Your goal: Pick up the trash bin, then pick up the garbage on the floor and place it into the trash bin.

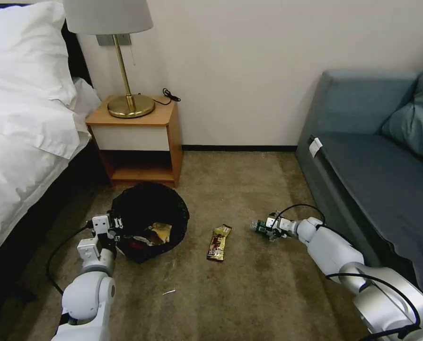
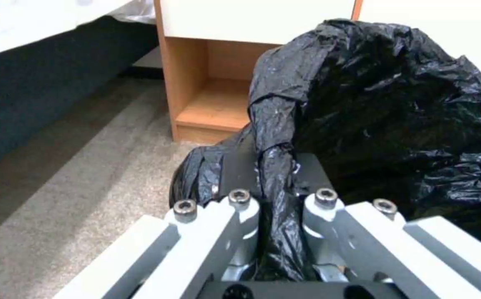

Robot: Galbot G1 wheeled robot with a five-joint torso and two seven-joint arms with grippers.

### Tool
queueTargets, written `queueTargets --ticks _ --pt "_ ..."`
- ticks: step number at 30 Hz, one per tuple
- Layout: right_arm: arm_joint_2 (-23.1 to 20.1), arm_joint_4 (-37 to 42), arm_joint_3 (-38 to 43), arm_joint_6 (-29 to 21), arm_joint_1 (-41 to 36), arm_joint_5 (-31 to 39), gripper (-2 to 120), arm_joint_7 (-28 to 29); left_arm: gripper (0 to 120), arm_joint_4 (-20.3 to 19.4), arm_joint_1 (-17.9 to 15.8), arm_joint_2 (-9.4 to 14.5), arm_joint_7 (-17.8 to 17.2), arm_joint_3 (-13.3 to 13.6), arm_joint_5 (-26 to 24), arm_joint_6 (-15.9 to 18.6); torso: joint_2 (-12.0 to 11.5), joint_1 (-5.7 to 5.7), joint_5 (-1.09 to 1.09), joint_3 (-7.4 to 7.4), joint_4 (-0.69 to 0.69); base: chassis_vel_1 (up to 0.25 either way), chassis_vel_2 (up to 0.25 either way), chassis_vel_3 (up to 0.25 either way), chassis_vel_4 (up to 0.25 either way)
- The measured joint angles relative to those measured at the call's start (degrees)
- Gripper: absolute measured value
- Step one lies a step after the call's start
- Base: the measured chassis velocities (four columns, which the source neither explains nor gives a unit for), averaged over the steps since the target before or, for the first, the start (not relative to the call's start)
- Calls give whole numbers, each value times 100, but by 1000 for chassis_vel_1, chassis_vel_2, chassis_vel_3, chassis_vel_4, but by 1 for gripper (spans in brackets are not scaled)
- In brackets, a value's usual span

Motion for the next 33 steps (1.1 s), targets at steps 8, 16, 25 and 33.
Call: queueTargets --ticks 8,16,25,33 --pt "186 -345 297 -391 -29 788 100 -655 5 -58 78 -27 -7 -12 28 -18 0 0 0 0 1 0 0 0 0" --pt "150 -347 433 -440 -151 989 100 -840 5 -83 119 -15 -13 -67 26 -36 0 -1 0 0 1 0 0 0 0" --pt "55 -275 475 -352 -193 1198 73 -878 5 -84 91 -23 -25 -37 23 -37 0 -1 0 0 0 0 0 0 0" --pt "51 -246 534 -304 -198 1238 46 -807 5 -81 91 -21 -30 -28 21 -37 0 0 0 0 0 0 0 0 0"
